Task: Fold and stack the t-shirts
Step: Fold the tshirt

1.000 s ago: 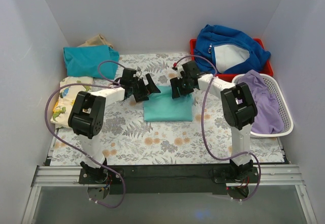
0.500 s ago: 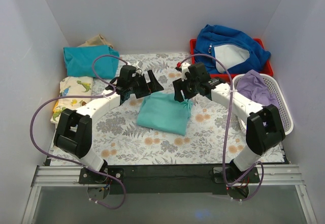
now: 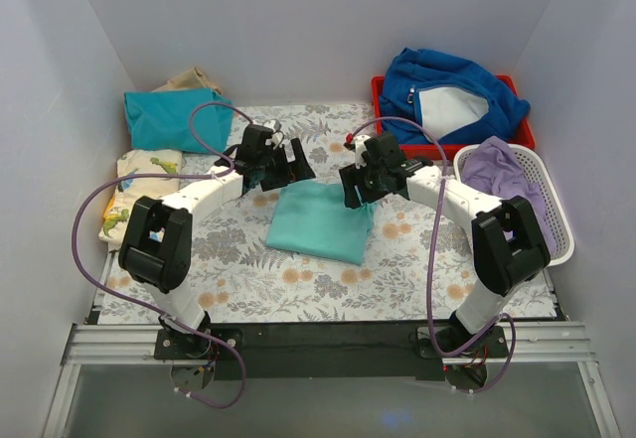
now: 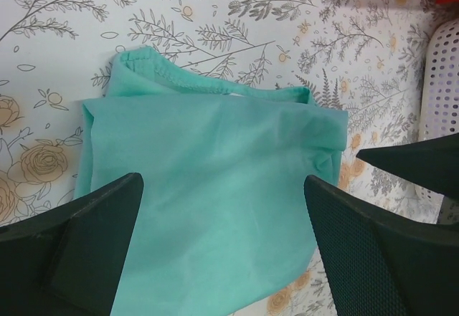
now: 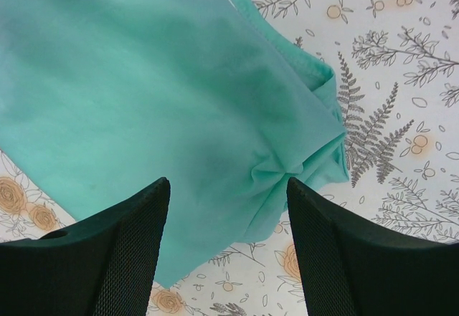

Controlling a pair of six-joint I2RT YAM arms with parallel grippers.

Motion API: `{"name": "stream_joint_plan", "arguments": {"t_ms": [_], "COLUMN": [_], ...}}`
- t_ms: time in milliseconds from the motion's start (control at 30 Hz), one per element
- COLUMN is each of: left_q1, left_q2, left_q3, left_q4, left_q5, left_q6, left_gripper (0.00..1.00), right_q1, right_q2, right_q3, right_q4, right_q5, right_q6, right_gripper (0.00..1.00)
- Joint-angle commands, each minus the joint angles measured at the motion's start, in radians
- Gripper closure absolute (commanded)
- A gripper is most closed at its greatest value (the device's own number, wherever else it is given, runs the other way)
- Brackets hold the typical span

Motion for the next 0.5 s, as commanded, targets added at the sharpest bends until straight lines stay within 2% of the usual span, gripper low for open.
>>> {"name": "stream_joint_plan", "arguments": {"t_ms": [0, 100, 200, 467], "left_q1": [0.003, 0.001, 0.001, 0.001], "left_q2": [-0.061, -0.046, -0.002, 0.101], "left_q3": [0.000, -0.013, -0.008, 0.007], "left_q4": [0.025, 0.086, 0.106, 0.138], "left_q5": [0.069, 0.181, 0.233, 0.235], "left_q6": [0.047, 0.037, 0.025, 0.031], "left_gripper": [0.05, 0.05, 0.05, 0.05], "right_q1": [-0.002, -0.002, -0.002, -0.007], "right_q2": [-0.056, -0.053, -0.032, 0.033], "right_q3": [-0.033, -0.062, -0.076, -0.058], "right_q4": [0.023, 0.046, 0.068, 0.101], "right_q5": [-0.018, -0.038, -0.038, 0.023], "right_q6": [0.025, 0.052, 0.065, 0.058], "right_gripper": [0.28, 0.28, 0.28, 0.29]}}
